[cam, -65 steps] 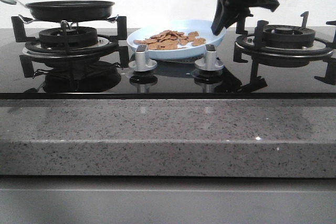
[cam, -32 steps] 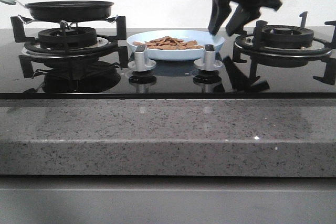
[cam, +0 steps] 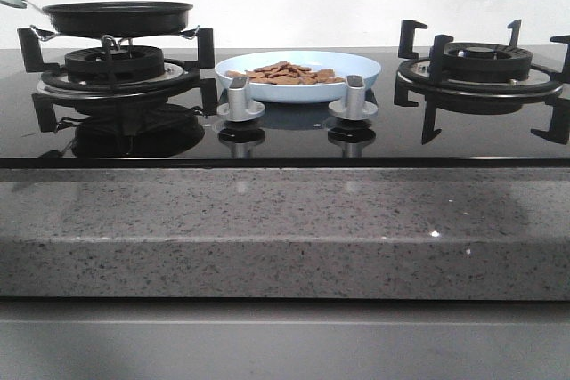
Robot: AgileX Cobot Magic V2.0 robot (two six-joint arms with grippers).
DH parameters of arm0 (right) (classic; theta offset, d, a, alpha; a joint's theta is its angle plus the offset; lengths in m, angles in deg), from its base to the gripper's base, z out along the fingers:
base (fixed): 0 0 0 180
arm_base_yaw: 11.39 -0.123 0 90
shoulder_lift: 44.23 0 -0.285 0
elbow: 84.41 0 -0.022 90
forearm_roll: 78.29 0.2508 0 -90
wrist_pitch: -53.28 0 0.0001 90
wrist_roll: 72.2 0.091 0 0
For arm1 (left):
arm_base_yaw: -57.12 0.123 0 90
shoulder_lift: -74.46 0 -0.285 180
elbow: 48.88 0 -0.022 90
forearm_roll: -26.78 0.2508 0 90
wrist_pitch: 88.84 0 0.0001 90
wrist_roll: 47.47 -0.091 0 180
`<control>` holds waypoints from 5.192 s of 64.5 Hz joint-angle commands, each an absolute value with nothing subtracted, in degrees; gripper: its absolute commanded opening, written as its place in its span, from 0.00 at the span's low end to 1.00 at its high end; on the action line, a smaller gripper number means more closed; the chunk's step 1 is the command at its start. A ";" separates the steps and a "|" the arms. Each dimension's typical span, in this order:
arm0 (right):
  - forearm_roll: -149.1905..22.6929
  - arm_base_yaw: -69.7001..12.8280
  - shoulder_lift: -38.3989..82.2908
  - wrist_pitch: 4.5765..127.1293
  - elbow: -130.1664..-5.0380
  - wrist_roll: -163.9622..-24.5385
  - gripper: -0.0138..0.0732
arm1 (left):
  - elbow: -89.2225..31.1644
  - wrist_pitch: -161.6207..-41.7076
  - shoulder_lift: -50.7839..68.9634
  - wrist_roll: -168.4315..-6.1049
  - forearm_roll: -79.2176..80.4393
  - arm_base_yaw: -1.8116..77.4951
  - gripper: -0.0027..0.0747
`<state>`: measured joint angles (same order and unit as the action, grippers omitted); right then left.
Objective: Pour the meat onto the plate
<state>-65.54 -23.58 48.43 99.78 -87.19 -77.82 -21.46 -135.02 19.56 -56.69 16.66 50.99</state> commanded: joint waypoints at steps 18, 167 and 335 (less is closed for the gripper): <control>-69.40 -23.46 17.91 99.98 -67.56 -78.23 0.57 | -22.87 -131.52 19.95 -56.25 16.92 50.52 0.74; -69.05 -23.46 0.77 106.90 -55.42 -76.01 0.03 | 22.24 -97.91 66.58 -57.29 15.85 56.84 0.01; -70.27 -14.90 -38.13 54.65 -8.30 -79.86 0.03 | 28.87 -83.11 67.86 -48.41 21.95 54.30 0.01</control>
<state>-70.49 -14.77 -37.00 61.79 -8.49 -79.23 28.50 -87.86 66.88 -48.89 22.39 54.75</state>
